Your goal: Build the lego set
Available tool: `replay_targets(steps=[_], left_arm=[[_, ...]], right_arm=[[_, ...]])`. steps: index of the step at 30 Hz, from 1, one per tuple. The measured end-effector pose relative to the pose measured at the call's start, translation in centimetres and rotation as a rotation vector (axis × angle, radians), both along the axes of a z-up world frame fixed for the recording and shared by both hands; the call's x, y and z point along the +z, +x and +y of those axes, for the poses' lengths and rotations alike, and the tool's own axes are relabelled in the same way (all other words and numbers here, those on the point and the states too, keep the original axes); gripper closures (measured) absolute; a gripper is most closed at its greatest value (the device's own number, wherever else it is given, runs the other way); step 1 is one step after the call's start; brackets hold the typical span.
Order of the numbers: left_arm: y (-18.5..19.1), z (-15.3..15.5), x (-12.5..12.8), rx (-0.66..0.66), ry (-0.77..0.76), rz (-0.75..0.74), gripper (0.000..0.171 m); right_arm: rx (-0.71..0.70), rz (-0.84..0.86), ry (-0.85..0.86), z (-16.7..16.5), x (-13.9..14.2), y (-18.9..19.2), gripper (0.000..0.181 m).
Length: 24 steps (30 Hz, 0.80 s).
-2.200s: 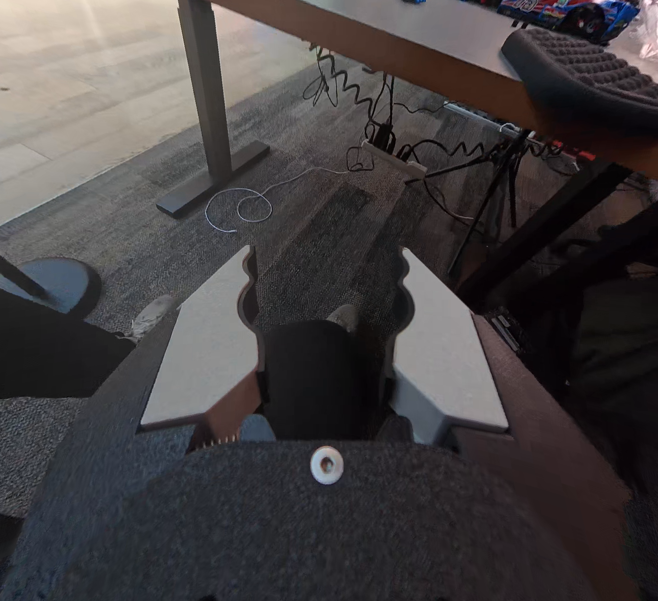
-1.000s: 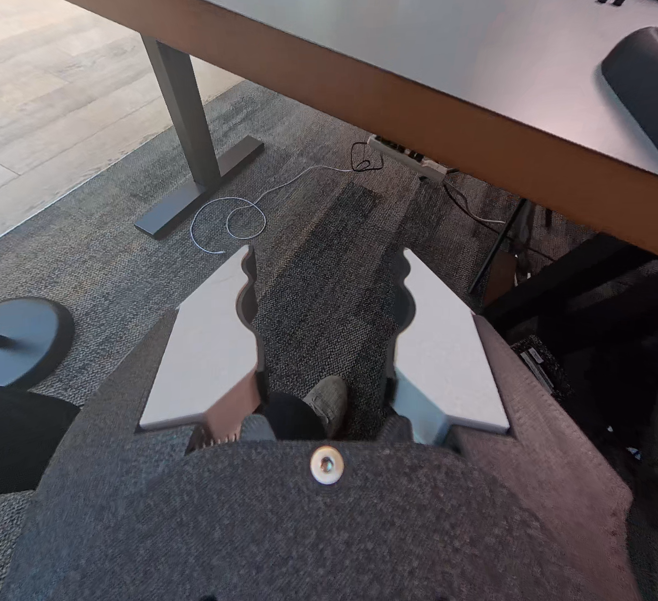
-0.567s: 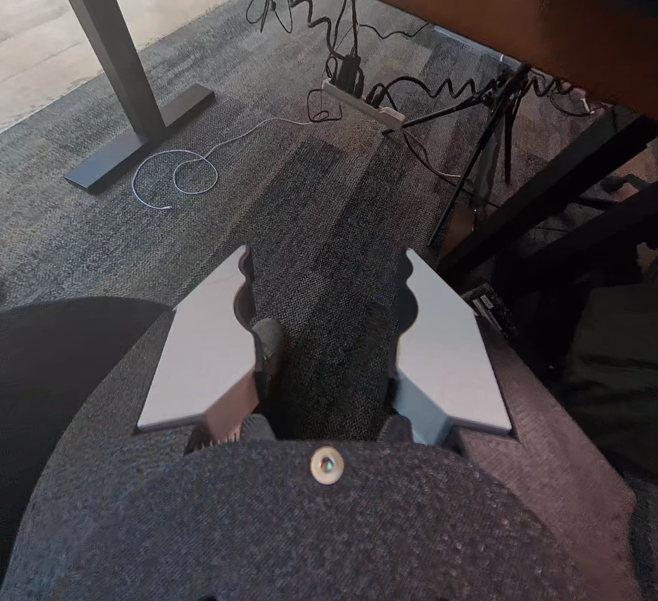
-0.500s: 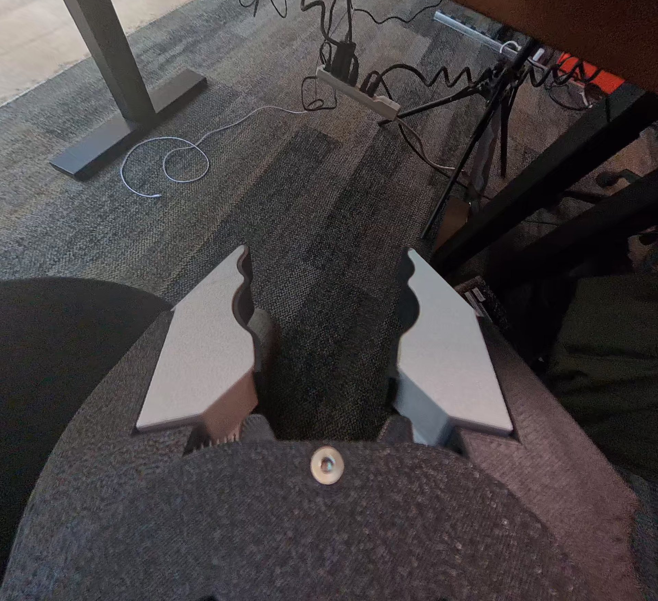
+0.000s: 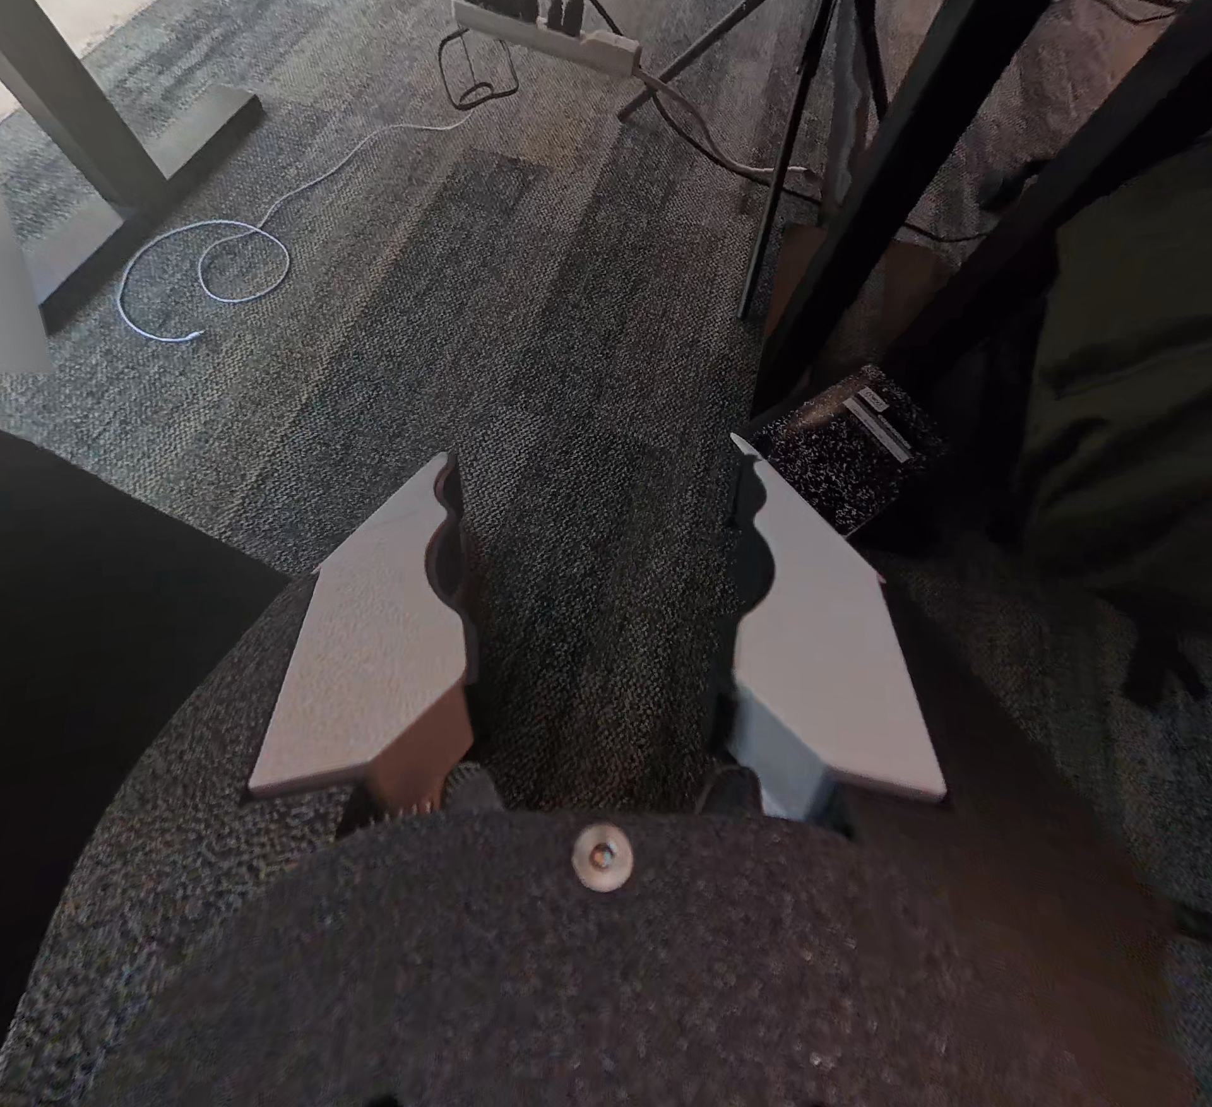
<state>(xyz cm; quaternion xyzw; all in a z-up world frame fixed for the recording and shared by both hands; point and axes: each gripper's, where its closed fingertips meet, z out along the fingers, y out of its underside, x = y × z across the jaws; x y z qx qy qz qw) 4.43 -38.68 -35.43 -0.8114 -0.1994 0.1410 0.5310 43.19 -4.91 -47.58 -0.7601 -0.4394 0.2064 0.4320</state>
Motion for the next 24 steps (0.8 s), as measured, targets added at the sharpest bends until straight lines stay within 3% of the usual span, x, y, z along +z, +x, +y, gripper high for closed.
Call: replay_targets(steps=[2, 6, 9, 14, 24], left_arm=[[-0.7, -0.1, -0.1, 0.034, -0.017, 0.017, 0.084], [-2.2, -1.2, -2.7, 0.145, -0.163, -0.024, 0.078], [-2.0, -0.1, -2.2, 0.152, -0.13, -0.021, 0.081], [2.0, 4.6, 1.6, -0.008, -0.053, 0.194, 0.098], [11.7, 14.7, 8.5, -0.365, 0.177, 0.286, 0.105]], right_arm=[[-0.024, 0.005, 0.01, 0.7, -0.5, 1.1, 0.095], [-0.073, -0.006, 0.008, 1.3, -1.9, 3.1, 0.086], [-0.108, 0.005, -0.019, 1.3, -2.8, 4.5, 0.084], [-0.104, -0.001, -0.019, 0.6, -2.7, 6.6, 0.086], [-0.172, -0.04, 0.072, -0.4, 4.8, 13.9, 0.092]])
